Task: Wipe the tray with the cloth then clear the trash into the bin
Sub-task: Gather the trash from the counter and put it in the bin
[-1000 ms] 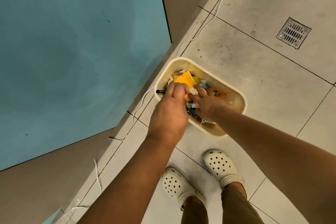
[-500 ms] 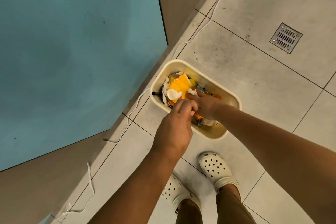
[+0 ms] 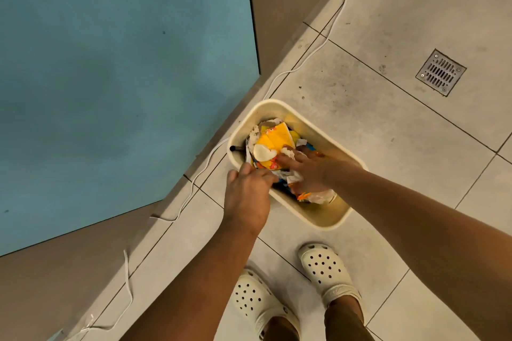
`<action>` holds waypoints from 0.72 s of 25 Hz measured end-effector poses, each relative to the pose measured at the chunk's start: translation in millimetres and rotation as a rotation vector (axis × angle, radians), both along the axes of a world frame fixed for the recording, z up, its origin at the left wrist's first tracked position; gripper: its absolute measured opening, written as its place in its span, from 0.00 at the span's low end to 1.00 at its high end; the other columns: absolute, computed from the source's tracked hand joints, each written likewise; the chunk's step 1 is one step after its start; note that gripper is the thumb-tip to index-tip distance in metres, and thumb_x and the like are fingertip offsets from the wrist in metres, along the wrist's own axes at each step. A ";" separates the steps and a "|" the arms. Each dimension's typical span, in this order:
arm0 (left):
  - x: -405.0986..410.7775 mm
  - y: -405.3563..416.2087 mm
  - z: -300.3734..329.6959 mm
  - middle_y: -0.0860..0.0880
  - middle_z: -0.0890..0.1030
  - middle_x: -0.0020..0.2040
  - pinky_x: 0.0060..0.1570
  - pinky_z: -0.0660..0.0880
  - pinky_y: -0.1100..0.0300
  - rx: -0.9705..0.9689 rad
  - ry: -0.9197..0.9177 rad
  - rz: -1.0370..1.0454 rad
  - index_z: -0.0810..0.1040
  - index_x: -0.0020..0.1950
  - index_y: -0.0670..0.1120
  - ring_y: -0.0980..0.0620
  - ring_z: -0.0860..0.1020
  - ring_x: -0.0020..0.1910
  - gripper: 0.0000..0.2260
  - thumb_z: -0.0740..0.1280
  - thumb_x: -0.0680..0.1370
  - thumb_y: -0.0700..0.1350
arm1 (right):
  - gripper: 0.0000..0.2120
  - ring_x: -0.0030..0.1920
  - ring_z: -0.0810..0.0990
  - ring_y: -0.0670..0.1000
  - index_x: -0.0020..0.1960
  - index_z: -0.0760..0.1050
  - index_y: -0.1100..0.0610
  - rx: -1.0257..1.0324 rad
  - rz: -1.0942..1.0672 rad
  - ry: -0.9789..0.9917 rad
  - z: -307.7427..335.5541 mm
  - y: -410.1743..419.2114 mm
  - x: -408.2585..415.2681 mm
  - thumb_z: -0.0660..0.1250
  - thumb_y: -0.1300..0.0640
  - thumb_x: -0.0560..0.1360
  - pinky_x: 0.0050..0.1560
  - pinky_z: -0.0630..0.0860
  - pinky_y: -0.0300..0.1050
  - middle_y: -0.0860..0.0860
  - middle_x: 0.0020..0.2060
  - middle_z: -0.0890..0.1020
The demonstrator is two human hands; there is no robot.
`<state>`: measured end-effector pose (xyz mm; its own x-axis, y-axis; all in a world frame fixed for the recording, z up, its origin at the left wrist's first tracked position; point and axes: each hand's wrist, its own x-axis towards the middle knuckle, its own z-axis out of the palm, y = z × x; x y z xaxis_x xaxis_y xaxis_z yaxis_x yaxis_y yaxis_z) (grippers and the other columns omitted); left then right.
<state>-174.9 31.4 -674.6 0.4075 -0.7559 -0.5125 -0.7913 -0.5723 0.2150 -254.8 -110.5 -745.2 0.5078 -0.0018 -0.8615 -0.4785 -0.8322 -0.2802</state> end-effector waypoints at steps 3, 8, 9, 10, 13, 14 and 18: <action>6.9 5.2 -2.2 0.55 0.58 0.74 0.62 0.55 0.55 -0.029 -0.092 0.239 0.78 0.58 0.56 0.49 0.56 0.70 0.11 0.64 0.77 0.52 | 0.45 0.75 0.38 0.58 0.73 0.34 0.39 -0.035 0.043 0.015 -14.9 6.7 -0.1 0.65 0.40 0.72 0.72 0.50 0.67 0.46 0.75 0.37; 23.0 -5.8 -15.4 0.55 0.53 0.75 0.65 0.58 0.53 0.080 -0.039 0.530 0.83 0.50 0.57 0.48 0.54 0.72 0.10 0.66 0.74 0.58 | 0.45 0.76 0.41 0.59 0.72 0.32 0.38 -0.121 -0.004 0.001 -39.9 17.3 -2.5 0.66 0.42 0.73 0.70 0.51 0.66 0.44 0.74 0.33; 24.2 -9.8 -19.8 0.55 0.52 0.76 0.65 0.59 0.53 0.128 -0.051 0.534 0.83 0.50 0.56 0.47 0.53 0.73 0.11 0.65 0.75 0.58 | 0.46 0.76 0.42 0.59 0.72 0.31 0.38 -0.121 -0.028 -0.005 -49.1 18.9 -5.4 0.65 0.43 0.73 0.71 0.50 0.64 0.43 0.73 0.32; 25.4 -13.0 -24.4 0.55 0.51 0.76 0.66 0.59 0.52 0.168 -0.069 0.515 0.83 0.51 0.55 0.46 0.52 0.73 0.12 0.64 0.76 0.58 | 0.46 0.75 0.41 0.60 0.71 0.29 0.37 -0.122 -0.055 -0.003 -61.7 20.7 -8.9 0.65 0.43 0.73 0.73 0.49 0.64 0.42 0.73 0.31; 29.8 -20.0 -31.1 0.53 0.48 0.77 0.67 0.58 0.50 0.190 -0.083 0.433 0.81 0.56 0.52 0.45 0.50 0.74 0.14 0.60 0.78 0.55 | 0.46 0.75 0.41 0.62 0.70 0.29 0.35 -0.161 -0.131 -0.012 -77.4 19.9 -9.0 0.66 0.43 0.73 0.72 0.51 0.65 0.41 0.72 0.30; 28.4 -18.4 -28.1 0.53 0.46 0.77 0.68 0.58 0.50 0.175 -0.071 0.403 0.79 0.58 0.53 0.45 0.49 0.74 0.14 0.59 0.78 0.55 | 0.46 0.74 0.42 0.62 0.71 0.31 0.35 -0.182 -0.149 -0.026 -73.8 21.2 -6.9 0.66 0.44 0.73 0.72 0.52 0.65 0.42 0.73 0.31; 10.2 4.1 3.2 0.50 0.44 0.76 0.69 0.59 0.51 0.092 -0.053 0.323 0.70 0.67 0.56 0.47 0.48 0.75 0.17 0.57 0.79 0.56 | 0.38 0.74 0.47 0.63 0.73 0.45 0.37 -0.229 -0.222 -0.128 -36.3 35.4 -1.9 0.67 0.50 0.74 0.71 0.58 0.64 0.46 0.76 0.42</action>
<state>-164.6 35.5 -671.3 0.6457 -0.5353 -0.5445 -0.5750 -0.8101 0.1145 -256.8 -75.1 -781.5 0.5770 -0.3102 -0.7555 -0.6282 -0.7597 -0.1679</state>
